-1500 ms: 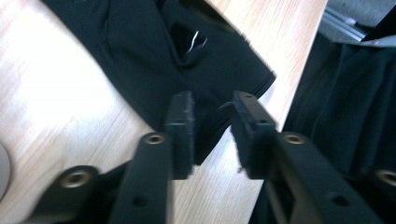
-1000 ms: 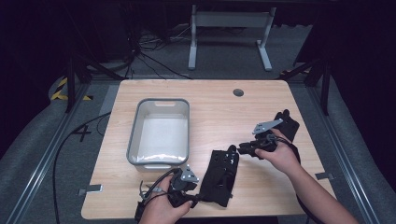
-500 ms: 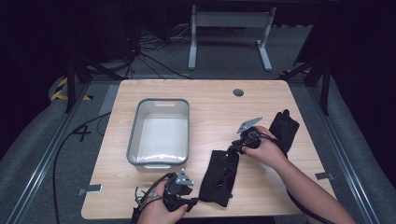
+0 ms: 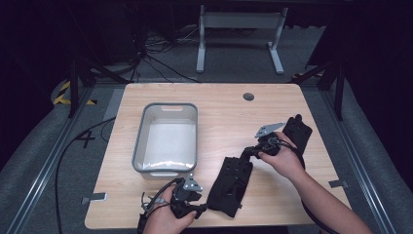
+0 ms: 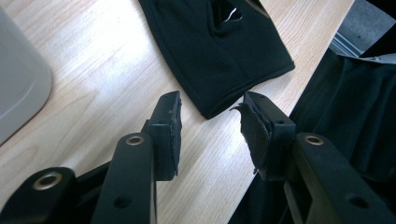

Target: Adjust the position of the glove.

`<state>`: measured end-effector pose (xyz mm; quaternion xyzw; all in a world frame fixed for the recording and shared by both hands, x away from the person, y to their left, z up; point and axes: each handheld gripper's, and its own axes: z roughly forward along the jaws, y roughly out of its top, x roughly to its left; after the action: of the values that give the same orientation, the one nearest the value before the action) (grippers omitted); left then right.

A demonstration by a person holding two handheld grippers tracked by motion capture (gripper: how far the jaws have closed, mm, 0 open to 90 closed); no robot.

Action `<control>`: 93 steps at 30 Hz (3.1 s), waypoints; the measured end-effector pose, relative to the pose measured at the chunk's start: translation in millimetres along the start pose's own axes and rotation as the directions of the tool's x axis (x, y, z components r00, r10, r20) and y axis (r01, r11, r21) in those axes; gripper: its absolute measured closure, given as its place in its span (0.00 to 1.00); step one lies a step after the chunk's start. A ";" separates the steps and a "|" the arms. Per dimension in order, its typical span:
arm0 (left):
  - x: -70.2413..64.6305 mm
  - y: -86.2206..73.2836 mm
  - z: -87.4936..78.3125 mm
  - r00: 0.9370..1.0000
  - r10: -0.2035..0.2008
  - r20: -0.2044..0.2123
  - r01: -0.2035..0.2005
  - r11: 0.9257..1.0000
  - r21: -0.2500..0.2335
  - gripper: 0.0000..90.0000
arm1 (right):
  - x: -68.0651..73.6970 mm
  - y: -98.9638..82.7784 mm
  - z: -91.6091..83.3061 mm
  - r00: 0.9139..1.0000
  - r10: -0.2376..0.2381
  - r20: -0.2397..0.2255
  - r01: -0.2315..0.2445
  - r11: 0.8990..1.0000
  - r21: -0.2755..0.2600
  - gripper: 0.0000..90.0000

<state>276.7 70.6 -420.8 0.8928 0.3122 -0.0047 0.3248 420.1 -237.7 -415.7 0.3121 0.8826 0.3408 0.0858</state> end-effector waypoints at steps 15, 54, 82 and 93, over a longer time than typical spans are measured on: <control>-4.3 30.1 22.1 0.995 0.085 0.058 -0.087 0.996 0.019 0.64 | 34.7 -63.8 -91.6 0.986 0.144 0.083 -0.139 0.988 -0.071 0.96; -11.9 48.7 60.2 0.987 0.158 0.043 -0.162 0.976 0.143 0.95 | 37.4 -121.6 -84.4 0.972 0.207 0.115 -0.204 0.978 -0.038 0.84; 5.3 87.3 55.9 0.973 0.213 -0.089 -0.200 0.971 0.131 0.93 | 46.6 -125.6 -67.9 0.981 0.179 0.068 -0.184 0.980 0.071 0.87; 14.4 86.2 51.1 0.988 0.116 -0.098 -0.116 0.993 0.008 0.68 | 42.3 -120.4 -78.8 0.982 0.180 0.049 -0.182 0.983 0.026 0.85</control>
<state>346.6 -2.4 -414.4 0.9089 0.2754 0.0576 0.3077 298.7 -324.1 -432.7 0.4001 0.8535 0.3264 0.0702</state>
